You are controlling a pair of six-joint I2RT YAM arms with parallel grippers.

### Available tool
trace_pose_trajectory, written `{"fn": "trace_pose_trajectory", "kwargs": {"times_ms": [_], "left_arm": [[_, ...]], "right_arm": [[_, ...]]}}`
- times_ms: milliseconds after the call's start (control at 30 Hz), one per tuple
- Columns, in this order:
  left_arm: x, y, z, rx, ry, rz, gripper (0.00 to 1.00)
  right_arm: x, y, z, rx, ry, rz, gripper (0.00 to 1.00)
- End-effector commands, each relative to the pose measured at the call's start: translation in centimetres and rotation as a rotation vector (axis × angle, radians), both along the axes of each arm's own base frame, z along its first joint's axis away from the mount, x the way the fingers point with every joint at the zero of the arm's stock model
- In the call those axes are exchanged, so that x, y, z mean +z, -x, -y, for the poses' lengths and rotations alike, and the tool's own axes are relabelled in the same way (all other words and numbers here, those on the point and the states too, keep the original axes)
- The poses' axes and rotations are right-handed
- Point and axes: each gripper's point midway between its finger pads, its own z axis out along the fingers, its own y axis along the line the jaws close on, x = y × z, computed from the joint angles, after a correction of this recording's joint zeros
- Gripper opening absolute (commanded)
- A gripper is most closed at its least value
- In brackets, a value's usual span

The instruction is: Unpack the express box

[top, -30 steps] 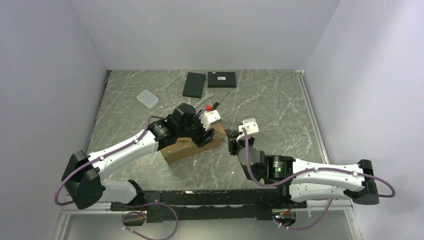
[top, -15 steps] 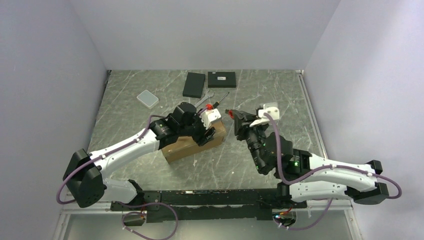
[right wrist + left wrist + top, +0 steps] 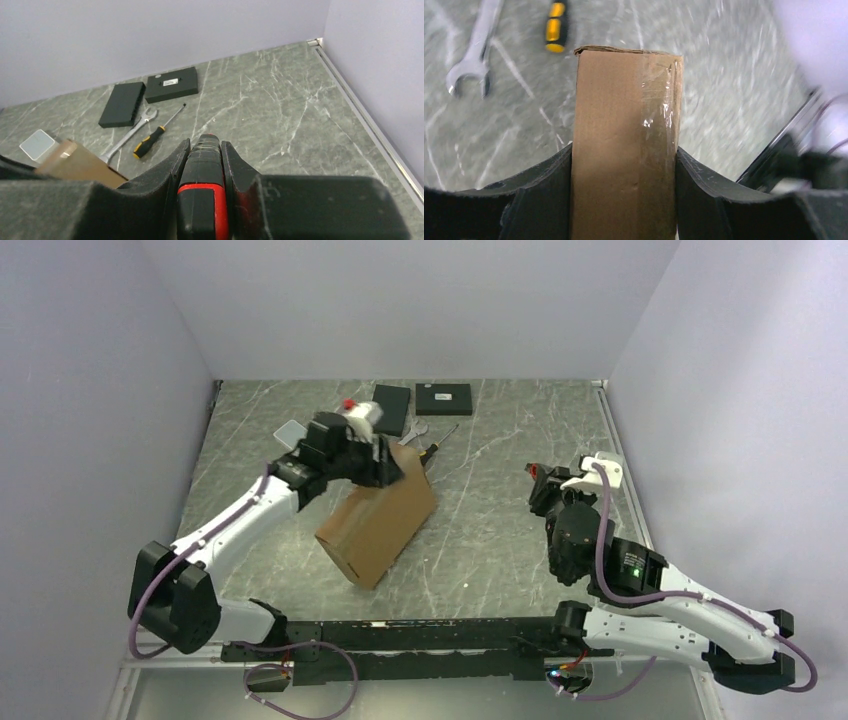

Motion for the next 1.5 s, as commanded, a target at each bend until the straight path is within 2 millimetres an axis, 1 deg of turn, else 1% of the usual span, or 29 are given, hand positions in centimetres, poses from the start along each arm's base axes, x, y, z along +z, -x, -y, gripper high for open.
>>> {"fn": "trace_pose_trajectory", "kwargs": {"times_ms": [0, 33, 133, 167, 200, 233, 267, 333, 400, 500, 633, 700, 800, 833, 867, 900, 933, 1000, 1033, 1067, 1100, 1167, 1267, 1333, 1400, 1467], "left_arm": [[5.0, -2.5, -3.2, 0.317, 0.439, -0.32, 0.13], [4.9, -2.8, -4.6, 0.378, 0.512, -0.382, 0.16], [3.2, -2.6, -6.8, 0.489, 0.698, -0.618, 0.23], [3.0, -2.7, -7.3, 0.505, 0.765, -0.672, 0.26], [2.4, -2.6, -7.8, 0.517, 0.801, -0.717, 0.26], [2.5, -2.8, -8.3, 0.522, 0.84, -0.711, 0.27], [1.7, -2.7, -8.8, 0.549, 0.852, -0.714, 0.28], [0.8, -2.5, -9.6, 0.609, 0.841, -0.704, 0.31], [0.4, -2.4, -10.0, 0.64, 0.841, -0.683, 0.33], [-0.6, -2.6, -10.5, 0.674, 0.847, -0.64, 0.34], [-3.3, -3.2, -11.1, 0.752, 0.847, -0.574, 0.37], [-4.2, -3.7, -10.7, 0.776, 0.851, -0.537, 0.38], [-5.2, -5.1, -9.6, 0.805, 0.843, -0.467, 0.42], [-5.6, -5.6, -9.1, 0.815, 0.839, -0.446, 0.43], [-5.8, -5.8, -8.1, 0.81, 0.839, -0.426, 0.46], [-6.1, -6.6, -7.7, 0.816, 0.842, -0.401, 0.48], [-6.5, -6.8, -6.5, 0.802, 0.836, -0.4, 0.5], [-7.5, -7.2, -4.9, 0.788, 0.848, -0.43, 0.63], [-7.8, -7.2, -4.0, 0.771, 0.858, -0.424, 0.73], [-8.4, -7.0, -3.4, 0.765, 0.851, -0.417, 0.94], [-8.8, -6.7, -2.9, 0.769, 0.835, -0.414, 0.99], [-10.0, -5.5, -2.1, 0.765, 0.76, -0.436, 0.99], [-11.2, -3.0, -2.2, 0.757, 0.57, -0.444, 0.99], [-12.3, -1.6, -4.3, 0.828, 0.422, -0.448, 0.99], [-13.1, 0.6, -7.3, 0.922, 0.254, -0.48, 1.0], [-12.8, 2.4, -9.8, 0.977, 0.134, -0.48, 1.0]], "right_arm": [[-1.9, -0.1, -0.5, 0.009, 0.013, -0.044, 0.0], [-2.0, -0.2, -0.8, 0.016, 0.015, -0.049, 0.0], [-2.5, -0.6, -2.3, 0.055, 0.034, -0.046, 0.0], [-2.6, -0.7, -2.7, 0.069, 0.039, -0.046, 0.0], [-2.8, -0.7, -3.0, 0.077, 0.031, -0.051, 0.0], [-3.0, -0.8, -3.2, 0.082, 0.03, -0.058, 0.0], [-3.3, -0.8, -3.5, 0.092, 0.035, -0.06, 0.0], [-3.5, -0.9, -4.0, 0.114, 0.034, -0.05, 0.0], [-3.4, -0.9, -4.1, 0.124, 0.031, -0.057, 0.0], [-3.5, -0.7, -4.1, 0.132, 0.006, -0.058, 0.0], [-3.5, -0.5, -3.9, 0.138, -0.002, -0.06, 0.0], [-3.4, -0.5, -3.9, 0.147, -0.001, -0.052, 0.0], [-3.1, -0.6, -4.2, 0.15, -0.004, -0.047, 0.0], [-3.2, -0.6, -4.2, 0.148, -0.003, -0.057, 0.0], [-3.4, -0.7, -4.4, 0.152, 0.002, -0.061, 0.0], [-3.5, -0.7, -4.5, 0.158, 0.006, -0.061, 0.0], [-3.4, -0.7, -4.7, 0.163, 0.006, -0.057, 0.0], [-3.6, -0.7, -4.7, 0.163, 0.012, -0.073, 0.0], [-3.7, -0.6, -4.7, 0.159, 0.005, -0.08, 0.0], [-3.9, -0.6, -4.7, 0.16, 0.007, -0.083, 0.0], [-4.1, -0.6, -4.7, 0.163, 0.009, -0.084, 0.0], [-4.6, -0.5, -4.8, 0.166, 0.01, -0.096, 0.0], [-5.5, -0.5, -5.1, 0.172, 0.012, -0.118, 0.0], [-6.1, -0.8, -5.5, 0.178, 0.021, -0.122, 0.0], [-6.6, -1.1, -6.0, 0.18, 0.026, -0.139, 0.0], [-7.2, -1.6, -6.7, 0.199, 0.038, -0.148, 0.0]]}}
